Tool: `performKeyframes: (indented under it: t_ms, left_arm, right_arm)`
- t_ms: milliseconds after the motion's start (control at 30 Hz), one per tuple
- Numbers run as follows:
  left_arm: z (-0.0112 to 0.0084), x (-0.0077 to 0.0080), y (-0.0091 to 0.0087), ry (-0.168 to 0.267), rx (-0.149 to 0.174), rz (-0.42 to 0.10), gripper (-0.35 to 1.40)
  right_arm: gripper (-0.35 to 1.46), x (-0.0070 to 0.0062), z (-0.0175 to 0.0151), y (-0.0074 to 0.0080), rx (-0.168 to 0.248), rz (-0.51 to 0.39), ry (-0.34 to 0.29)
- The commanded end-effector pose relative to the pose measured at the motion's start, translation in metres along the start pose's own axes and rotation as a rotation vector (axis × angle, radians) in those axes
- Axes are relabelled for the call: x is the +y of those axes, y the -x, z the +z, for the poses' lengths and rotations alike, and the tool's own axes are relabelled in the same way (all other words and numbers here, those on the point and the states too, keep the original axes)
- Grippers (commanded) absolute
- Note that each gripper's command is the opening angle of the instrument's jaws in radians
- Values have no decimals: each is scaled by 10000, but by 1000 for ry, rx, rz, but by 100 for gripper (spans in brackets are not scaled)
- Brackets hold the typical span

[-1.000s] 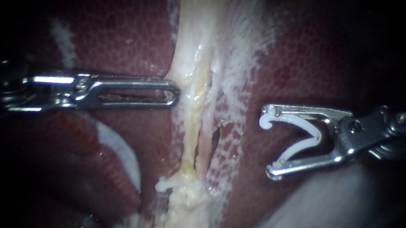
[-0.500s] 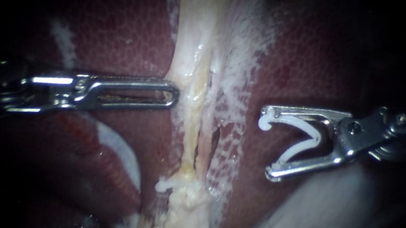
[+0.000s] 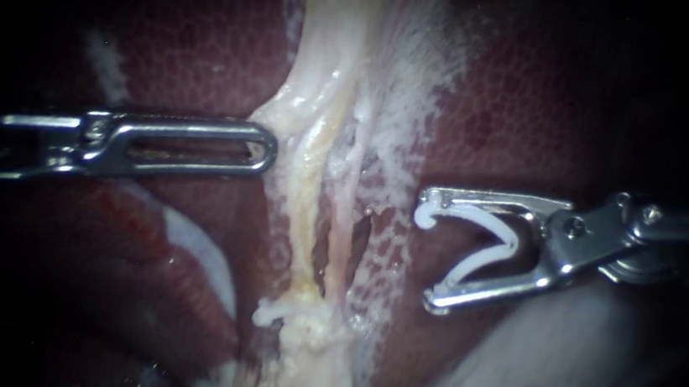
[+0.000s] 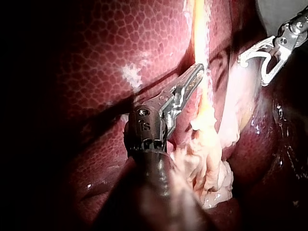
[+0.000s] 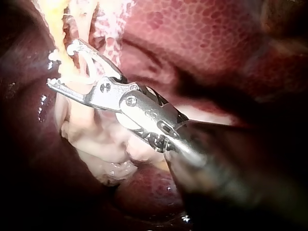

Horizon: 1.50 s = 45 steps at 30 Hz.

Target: Clipping second clip left tube

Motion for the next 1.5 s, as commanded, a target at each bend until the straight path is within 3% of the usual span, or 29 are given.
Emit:
performKeyframes:
  t_ms: [33, 267, 500, 700, 933, 1300, 1500]
  left_arm:
    - [-2, -3, 1, -3, -4, 0, -35]
    - [-15, -19, 0, 1, -12, -3, -35]
    - [-18, -23, -2, 4, -17, -3, -35]
    - [-18, -23, -5, 3, -17, -2, -35]
    - [-19, -26, -6, 3, -17, -1, -35]
    - [-20, -31, -8, 1, -16, -1, -35]
    - [-20, -29, -9, 0, -16, -1, -35]
  right_arm:
    - [60, 1, 3, 3, 3, 4, -3]
    - [60, 5, 25, 21, 3, 51, -12]
    - [60, 9, 53, 34, 5, 111, -32]
    - [60, 11, 73, 47, -36, 133, -41]
    - [60, 17, 80, 63, -53, 138, -43]
    - [60, 24, 98, 69, -68, 152, -69]
    - [59, 20, 109, 68, -68, 175, -101]
